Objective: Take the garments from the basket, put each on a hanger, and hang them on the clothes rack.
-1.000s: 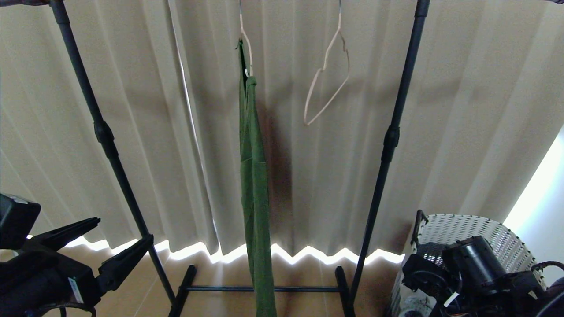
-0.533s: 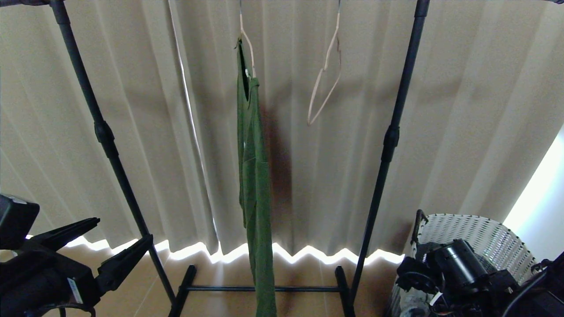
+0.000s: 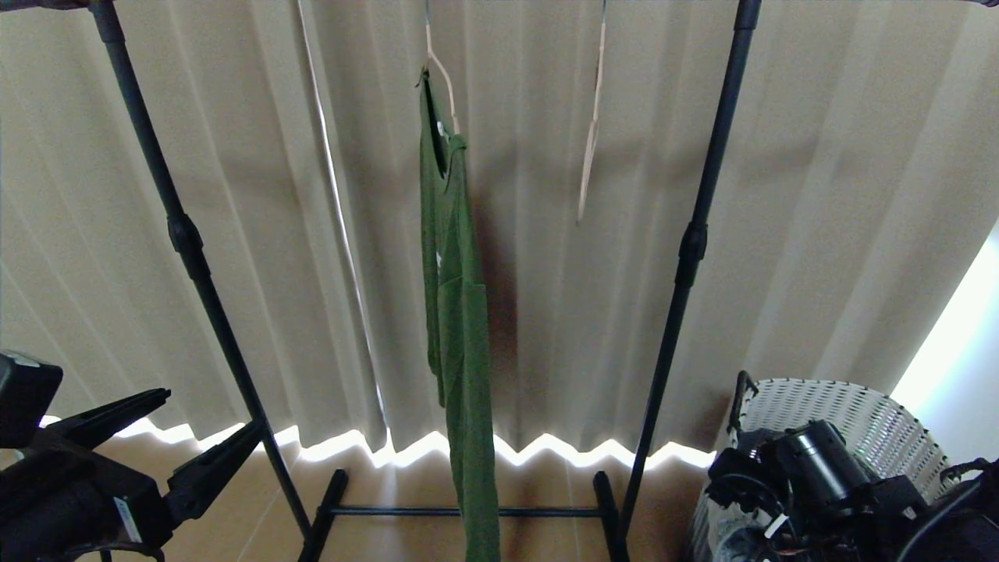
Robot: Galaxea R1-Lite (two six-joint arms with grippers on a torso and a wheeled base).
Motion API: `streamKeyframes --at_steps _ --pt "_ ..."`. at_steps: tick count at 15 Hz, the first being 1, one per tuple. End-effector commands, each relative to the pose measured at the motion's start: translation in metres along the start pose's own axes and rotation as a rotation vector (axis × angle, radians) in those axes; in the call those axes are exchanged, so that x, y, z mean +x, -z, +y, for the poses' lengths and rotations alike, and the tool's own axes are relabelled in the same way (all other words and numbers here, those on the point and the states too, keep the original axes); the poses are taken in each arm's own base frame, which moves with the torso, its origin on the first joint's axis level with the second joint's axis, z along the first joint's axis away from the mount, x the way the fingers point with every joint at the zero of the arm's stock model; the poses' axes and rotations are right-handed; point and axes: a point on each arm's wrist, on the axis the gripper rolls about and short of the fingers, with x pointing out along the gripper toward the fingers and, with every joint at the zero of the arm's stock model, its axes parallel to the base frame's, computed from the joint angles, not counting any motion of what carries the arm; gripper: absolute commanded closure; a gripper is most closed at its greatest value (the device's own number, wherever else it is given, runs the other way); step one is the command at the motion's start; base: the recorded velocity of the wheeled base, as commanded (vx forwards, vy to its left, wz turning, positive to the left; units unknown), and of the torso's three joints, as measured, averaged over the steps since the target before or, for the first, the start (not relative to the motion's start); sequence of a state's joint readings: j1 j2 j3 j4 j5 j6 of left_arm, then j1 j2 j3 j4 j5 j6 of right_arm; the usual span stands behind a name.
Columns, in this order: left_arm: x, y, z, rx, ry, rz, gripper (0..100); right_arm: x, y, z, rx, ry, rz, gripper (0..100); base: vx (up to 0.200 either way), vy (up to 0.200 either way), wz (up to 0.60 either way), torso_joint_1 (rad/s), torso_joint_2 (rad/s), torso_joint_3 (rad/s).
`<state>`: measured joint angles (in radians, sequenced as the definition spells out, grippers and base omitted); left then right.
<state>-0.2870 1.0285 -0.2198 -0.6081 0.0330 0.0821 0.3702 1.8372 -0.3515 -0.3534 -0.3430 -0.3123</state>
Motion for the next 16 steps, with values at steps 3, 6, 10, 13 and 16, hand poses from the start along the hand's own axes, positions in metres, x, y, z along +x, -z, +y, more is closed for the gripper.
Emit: streamKeyframes --at_steps 3,6,10,13,16 --pt "-0.002 0.001 0.0 0.002 0.0 -0.001 0 -0.055 -0.002 -0.029 0.143 0.107 -0.237 100 0.0 0.0 0.0 0.0 0.0 0.0" --pt "-0.004 0.004 0.0 0.008 0.001 0.003 0 -0.088 -0.015 -0.047 0.209 0.164 -0.413 100 0.0 0.0 0.0 0.0 0.0 0.0" --pt "-0.006 0.005 0.0 0.019 -0.001 -0.004 0 -0.123 -0.047 -0.071 0.278 0.225 -0.594 100 -0.05 0.0 0.0 -0.001 0.0 -0.001" --pt "-0.008 0.006 0.0 0.028 0.001 -0.009 0 -0.136 -0.058 -0.08 0.301 0.244 -0.653 100 -0.2 0.0 0.0 -0.002 0.0 0.002" --pt "-0.008 0.007 -0.001 0.029 0.005 -0.003 0 -0.144 -0.065 -0.085 0.317 0.255 -0.692 100 -0.133 0.0 0.0 0.005 0.0 -0.002"
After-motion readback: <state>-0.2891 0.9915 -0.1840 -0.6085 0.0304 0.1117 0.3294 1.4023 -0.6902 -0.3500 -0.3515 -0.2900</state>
